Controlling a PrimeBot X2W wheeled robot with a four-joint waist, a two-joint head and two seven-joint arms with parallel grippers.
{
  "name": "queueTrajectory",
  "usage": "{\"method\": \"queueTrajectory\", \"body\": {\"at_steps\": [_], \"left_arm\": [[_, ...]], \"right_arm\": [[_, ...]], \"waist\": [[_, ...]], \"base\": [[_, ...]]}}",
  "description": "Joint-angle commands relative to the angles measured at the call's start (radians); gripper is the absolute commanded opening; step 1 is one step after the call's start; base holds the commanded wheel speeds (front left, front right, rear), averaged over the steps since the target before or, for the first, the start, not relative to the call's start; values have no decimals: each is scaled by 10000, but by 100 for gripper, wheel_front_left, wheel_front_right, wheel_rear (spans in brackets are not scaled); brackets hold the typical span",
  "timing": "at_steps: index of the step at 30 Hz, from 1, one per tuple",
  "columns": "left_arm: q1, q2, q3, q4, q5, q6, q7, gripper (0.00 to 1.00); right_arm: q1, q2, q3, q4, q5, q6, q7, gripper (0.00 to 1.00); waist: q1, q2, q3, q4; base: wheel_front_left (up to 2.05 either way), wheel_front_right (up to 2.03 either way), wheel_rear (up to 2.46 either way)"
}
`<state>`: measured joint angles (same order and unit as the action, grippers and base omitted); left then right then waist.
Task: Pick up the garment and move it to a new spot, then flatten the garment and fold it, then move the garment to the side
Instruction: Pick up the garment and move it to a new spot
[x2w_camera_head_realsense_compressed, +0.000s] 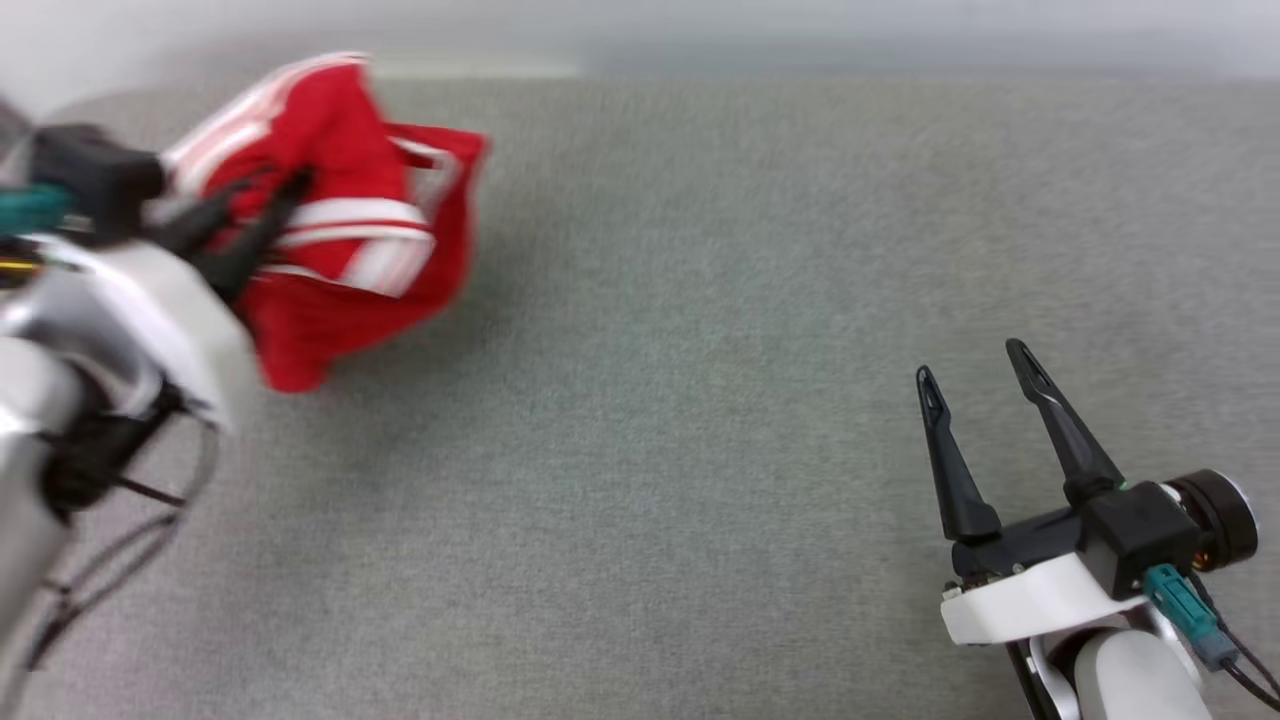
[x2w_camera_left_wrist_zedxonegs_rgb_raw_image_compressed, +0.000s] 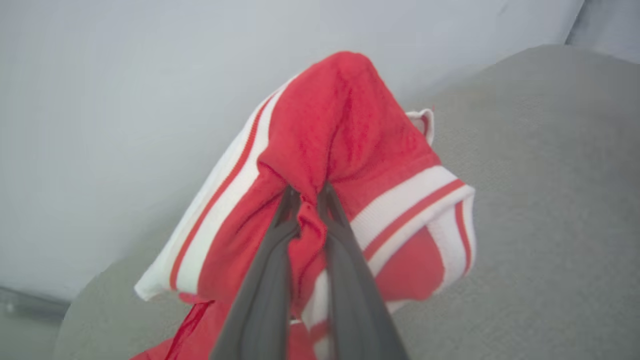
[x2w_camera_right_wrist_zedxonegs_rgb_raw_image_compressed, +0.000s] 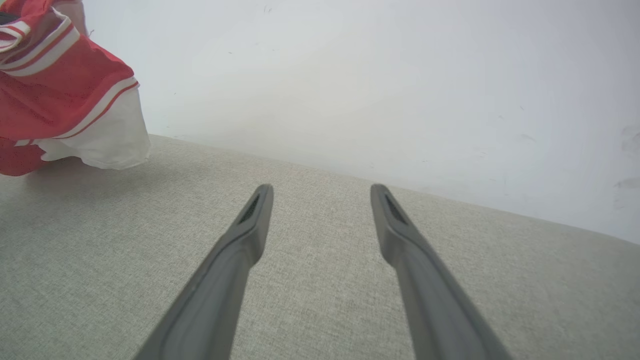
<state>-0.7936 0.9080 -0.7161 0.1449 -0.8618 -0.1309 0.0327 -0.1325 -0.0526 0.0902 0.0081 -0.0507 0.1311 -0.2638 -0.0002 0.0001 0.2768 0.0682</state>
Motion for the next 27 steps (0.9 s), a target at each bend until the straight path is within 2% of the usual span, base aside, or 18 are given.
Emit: {"method": "queueTrajectory", "body": {"at_steps": [1,4,9,14,18,19,20,21,24,27], "left_arm": [[-135,-373,-252,-177,155,13,-64,0],[-204,-1090,-844,-500,694,54,-72,0],[139,-2582,-1755,-656,1438,576,-273,0],[684,-4214,-2801,81,2003,732,-760,0],[1084,-5252,-3635,1069,2419,733,-987,0],[1225,-5470,-3759,1337,2408,747,-984,5],[1342,-5650,-3944,1588,2424,735,-940,36],[1409,-5789,-4097,1842,2513,717,-911,100],[1686,-6136,-4488,2435,2493,594,-870,100],[1842,-6310,-4482,2773,2387,556,-1185,100]], "right_arm": [[169,36,-56,5,93,-7,-14,100],[311,38,-162,-29,226,-7,-14,100],[395,40,-233,-84,297,-7,-15,100],[454,40,-329,-170,372,-7,-14,100],[480,42,-330,-204,381,-7,-14,100],[488,40,-328,-208,406,-7,-14,100],[503,42,-320,-207,414,-7,-14,100],[517,42,-327,-205,415,-7,-14,100],[533,41,-320,-208,438,-7,-14,100],[617,41,-338,-170,443,-7,-14,100]], "waist": [[2,-1,-557,-324],[2,-1,-831,-567],[2,-1,-998,-1150],[2,-1,-979,-1738],[2,-1,-916,-2098],[2,-1,-905,-2159],[2,-1,-902,-2209],[2,-1,-897,-2245],[2,-1,-908,-2291],[2,-1,-1008,-2212]], "base": [[0,0,0],[0,0,0],[0,0,0],[0,0,0],[0,0,0],[0,0,0],[0,0,0],[0,0,0],[0,0,0],[0,0,0]]}}
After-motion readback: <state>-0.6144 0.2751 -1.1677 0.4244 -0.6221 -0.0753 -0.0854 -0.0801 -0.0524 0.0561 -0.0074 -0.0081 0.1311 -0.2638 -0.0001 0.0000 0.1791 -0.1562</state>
